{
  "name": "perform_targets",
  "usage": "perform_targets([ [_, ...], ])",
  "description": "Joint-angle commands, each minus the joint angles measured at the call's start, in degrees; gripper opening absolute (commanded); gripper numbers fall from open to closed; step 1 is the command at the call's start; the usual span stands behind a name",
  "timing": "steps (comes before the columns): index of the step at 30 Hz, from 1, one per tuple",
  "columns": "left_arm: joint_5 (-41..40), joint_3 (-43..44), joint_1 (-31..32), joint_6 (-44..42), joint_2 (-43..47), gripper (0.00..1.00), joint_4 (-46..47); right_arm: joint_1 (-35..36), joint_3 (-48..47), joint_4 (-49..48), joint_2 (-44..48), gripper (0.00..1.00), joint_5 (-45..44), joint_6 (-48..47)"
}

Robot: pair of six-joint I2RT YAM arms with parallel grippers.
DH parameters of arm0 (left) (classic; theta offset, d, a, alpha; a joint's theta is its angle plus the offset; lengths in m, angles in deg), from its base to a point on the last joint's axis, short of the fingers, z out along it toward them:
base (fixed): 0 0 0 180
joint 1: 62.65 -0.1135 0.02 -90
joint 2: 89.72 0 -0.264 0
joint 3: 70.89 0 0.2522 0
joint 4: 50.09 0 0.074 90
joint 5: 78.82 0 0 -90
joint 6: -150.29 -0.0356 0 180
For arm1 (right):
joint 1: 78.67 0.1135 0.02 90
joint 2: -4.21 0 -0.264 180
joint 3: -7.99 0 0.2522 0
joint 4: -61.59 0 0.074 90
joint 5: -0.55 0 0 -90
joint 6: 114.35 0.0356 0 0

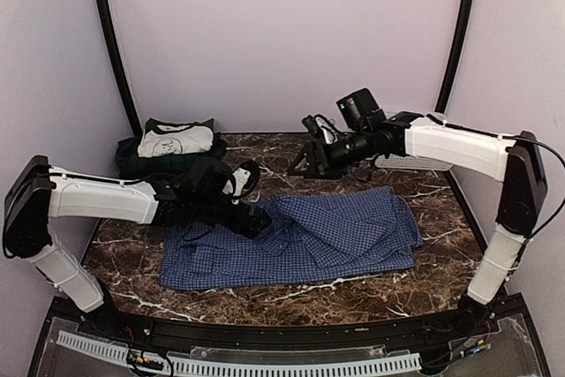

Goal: Fold and stack the mixed laundry pile
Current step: Place the 1/3-folded shirt at the center of the board.

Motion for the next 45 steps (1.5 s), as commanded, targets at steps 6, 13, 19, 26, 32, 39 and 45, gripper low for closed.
perform_targets([
  [6,9.1,1.3,-0.4,4.1,-5.8,0.74,8.5,-8.7,18.1,-0.1,17.7,0.75,-5.1,-3.8],
  [13,11.6,6.4,0.0,1.9,-5.8,0.11,0.8,-15.7,22.9,-4.7,14.5,0.71,-10.0,-4.8],
  [19,19.2,14.9,0.3,1.6,-0.5,0.00,-14.6,-16.5,16.4,-5.8,8.2,0.70,-10.0,-6.5],
  [26,30.1,26.0,0.2,2.4,4.2,0.00,-31.1,-16.8,12.0,-5.7,1.6,0.66,-10.1,-8.9],
  [32,40.4,31.4,-0.6,2.3,4.4,0.00,-37.7,-16.7,13.7,-5.5,-1.2,0.61,-8.8,-9.7],
  [39,49.2,28.1,-7.1,8.1,3.9,0.00,-35.4,-16.7,16.9,-4.2,-0.8,0.59,-9.7,-10.8],
  [45,48.8,23.2,-13.3,9.8,0.9,0.00,-34.5,-16.8,18.2,-3.0,-0.4,0.59,-9.9,-12.0],
])
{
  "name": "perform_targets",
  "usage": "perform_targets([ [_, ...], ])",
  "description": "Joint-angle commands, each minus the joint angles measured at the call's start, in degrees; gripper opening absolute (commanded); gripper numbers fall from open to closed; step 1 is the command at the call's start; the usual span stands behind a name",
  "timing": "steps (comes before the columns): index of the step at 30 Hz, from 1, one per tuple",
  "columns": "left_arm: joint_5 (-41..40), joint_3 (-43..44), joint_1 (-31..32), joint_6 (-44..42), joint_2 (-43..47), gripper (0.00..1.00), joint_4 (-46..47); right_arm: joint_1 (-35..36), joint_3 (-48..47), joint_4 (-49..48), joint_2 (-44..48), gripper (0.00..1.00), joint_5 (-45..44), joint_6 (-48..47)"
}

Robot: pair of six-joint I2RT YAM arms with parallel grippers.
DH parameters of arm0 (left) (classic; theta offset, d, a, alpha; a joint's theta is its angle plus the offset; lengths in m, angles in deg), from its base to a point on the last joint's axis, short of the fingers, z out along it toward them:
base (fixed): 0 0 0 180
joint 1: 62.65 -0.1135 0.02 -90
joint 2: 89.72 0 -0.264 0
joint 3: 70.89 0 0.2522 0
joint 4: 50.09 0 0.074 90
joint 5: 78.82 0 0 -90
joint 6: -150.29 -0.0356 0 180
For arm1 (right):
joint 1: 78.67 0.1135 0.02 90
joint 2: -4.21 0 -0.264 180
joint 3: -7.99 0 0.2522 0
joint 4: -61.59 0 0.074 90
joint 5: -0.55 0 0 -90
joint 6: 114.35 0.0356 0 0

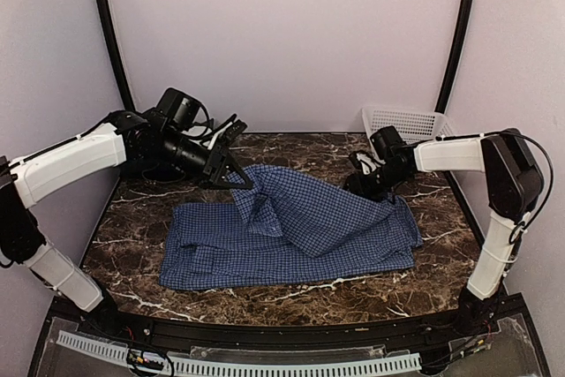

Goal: Fold and stack the mixed laundry pile
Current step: Place the 1/3-folded shirt at the center of the board.

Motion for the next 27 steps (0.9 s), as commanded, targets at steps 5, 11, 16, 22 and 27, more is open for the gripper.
perform_targets([
  [5,0.3,-6.7,-4.1,1.9,-6.7,0.00,0.6,-0.2,1.0,1.5,2.4,0.59,-1.6,-2.1],
  [11,-2.5,-10.3,-8.2,2.7,-10.0,0.00,3.0,-0.2,0.4,3.0,4.3,0.61,-3.7,-2.6],
  [16,-5.0,-11.8,-10.4,2.6,-13.8,0.00,2.7,-0.2,-1.3,4.7,7.0,0.65,-3.6,-2.8],
  [22,-12.9,-11.8,-12.0,2.1,-13.8,0.25,1.5,-0.1,-1.8,6.1,10.3,0.66,-1.1,-3.0],
  [27,-28.0,-12.4,-12.1,1.8,-6.8,0.53,0.5,-0.1,0.2,6.6,15.0,0.66,0.2,-2.6],
])
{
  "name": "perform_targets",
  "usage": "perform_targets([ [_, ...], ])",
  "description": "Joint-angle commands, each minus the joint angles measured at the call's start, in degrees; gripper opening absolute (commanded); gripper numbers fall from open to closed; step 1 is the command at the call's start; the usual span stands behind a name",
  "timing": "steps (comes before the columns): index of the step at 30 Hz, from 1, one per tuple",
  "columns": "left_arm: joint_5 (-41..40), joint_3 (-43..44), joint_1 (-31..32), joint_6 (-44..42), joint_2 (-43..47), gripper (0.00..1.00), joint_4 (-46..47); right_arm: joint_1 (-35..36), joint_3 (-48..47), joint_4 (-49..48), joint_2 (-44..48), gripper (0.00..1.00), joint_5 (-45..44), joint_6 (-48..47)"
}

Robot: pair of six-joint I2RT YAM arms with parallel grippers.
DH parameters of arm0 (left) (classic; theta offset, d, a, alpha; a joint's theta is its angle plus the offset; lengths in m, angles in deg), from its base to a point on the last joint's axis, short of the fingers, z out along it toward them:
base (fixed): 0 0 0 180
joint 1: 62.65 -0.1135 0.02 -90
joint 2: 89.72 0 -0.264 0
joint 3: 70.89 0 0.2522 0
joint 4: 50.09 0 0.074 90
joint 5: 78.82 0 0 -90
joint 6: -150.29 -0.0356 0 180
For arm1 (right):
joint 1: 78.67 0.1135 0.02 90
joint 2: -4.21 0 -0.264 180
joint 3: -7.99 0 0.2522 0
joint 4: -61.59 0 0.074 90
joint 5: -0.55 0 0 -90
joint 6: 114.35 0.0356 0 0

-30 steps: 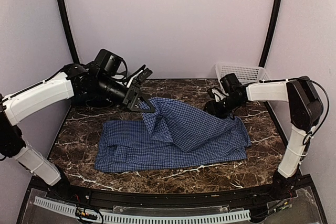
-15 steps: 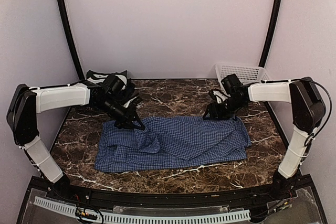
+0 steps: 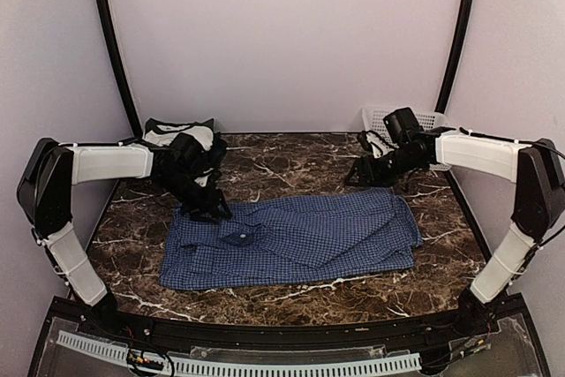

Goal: Fold and stack the mixed laundry pile
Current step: Place the 1/3-folded shirt at the center of the board, then smooth out the rectangle-folded shirt at the center of the board.

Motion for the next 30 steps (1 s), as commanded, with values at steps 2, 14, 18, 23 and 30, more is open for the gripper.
perform_targets([
  [2,-16.0,-1.3,-0.5,-1.8,11.3,0.60,-1.4,0.0,1.7,1.0,6.7,0.66,2.6,-0.2],
  [14,-12.3,-8.0,7.3,-13.7,19.0,0.55,-0.2,1.6,6.9,2.4,14.4,0.65,6.1,0.8],
  [18,-17.0,-6.1,9.7,-12.9,13.3,0.50,-0.4,5.3,7.7,2.7,15.6,0.62,7.5,1.2],
  [23,-15.0,-3.9,9.2,-7.2,6.6,0.49,-0.6,13.8,8.0,2.3,15.1,0.57,5.3,1.1],
  [30,-9.7,-6.5,7.3,-0.6,3.9,0.55,3.7,24.8,8.7,-0.6,13.7,0.50,-4.1,-0.9],
])
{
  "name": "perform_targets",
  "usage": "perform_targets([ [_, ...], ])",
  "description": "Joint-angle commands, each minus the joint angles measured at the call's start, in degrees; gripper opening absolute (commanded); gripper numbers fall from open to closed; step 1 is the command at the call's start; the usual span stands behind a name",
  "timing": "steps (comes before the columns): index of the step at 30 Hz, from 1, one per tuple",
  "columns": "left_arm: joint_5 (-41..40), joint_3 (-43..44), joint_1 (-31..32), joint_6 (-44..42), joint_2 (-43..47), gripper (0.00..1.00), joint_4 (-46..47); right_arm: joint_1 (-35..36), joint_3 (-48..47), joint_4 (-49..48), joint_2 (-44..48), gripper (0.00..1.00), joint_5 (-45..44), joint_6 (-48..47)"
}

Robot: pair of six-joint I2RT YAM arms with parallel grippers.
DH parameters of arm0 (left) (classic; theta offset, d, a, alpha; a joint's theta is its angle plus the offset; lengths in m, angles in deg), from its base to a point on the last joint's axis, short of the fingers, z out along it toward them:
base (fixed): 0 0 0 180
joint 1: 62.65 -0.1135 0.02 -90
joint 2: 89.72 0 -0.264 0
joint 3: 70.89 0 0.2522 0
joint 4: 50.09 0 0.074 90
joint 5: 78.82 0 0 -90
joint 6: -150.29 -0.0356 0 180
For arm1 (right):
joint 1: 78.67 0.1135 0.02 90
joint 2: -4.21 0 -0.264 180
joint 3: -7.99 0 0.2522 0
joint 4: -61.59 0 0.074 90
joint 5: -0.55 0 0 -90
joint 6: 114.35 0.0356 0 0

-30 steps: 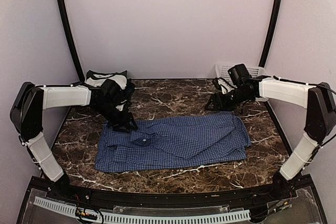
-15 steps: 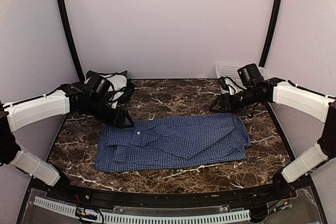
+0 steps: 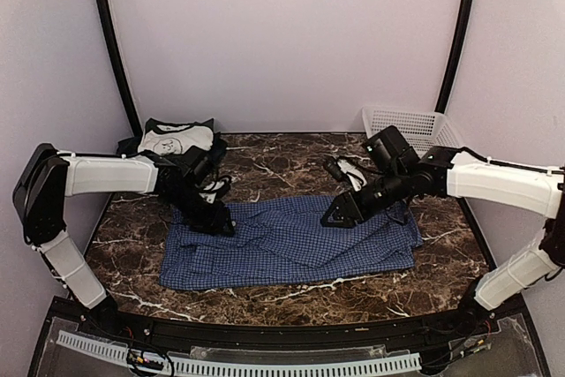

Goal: Fold and stack the mixed laundry pile
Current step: Smooth out the rectangle-folded shirt at the center of the board.

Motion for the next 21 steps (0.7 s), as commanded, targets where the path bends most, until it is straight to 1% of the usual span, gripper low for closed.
perform_targets([
  [1,4.2,-1.3,-0.9,4.5,-0.2,0.55,3.2,5.9,0.5,-2.7,-1.1,0.49,-8.0,-1.9],
  [5,7.6,-2.4,-1.4,6.0,-0.8,0.54,5.4,11.6,-0.2,-1.8,-3.9,0.48,-15.7,-4.1],
  [8,7.3,-2.3,-1.8,6.6,-2.1,0.53,4.6,15.3,-1.5,-0.6,-7.0,0.47,-20.5,-4.7],
  [12,6.2,-2.2,-2.0,7.4,-1.6,0.56,4.0,19.5,-4.2,1.0,-11.5,0.48,-28.0,-5.1],
  [17,5.8,-2.4,-2.8,8.3,-0.8,0.58,3.5,23.2,-7.9,2.0,-16.9,0.46,-35.2,-5.7],
  [21,6.5,-2.6,-3.5,8.1,-0.5,0.58,3.1,24.6,-10.8,3.5,-21.5,0.43,-37.7,-6.3],
])
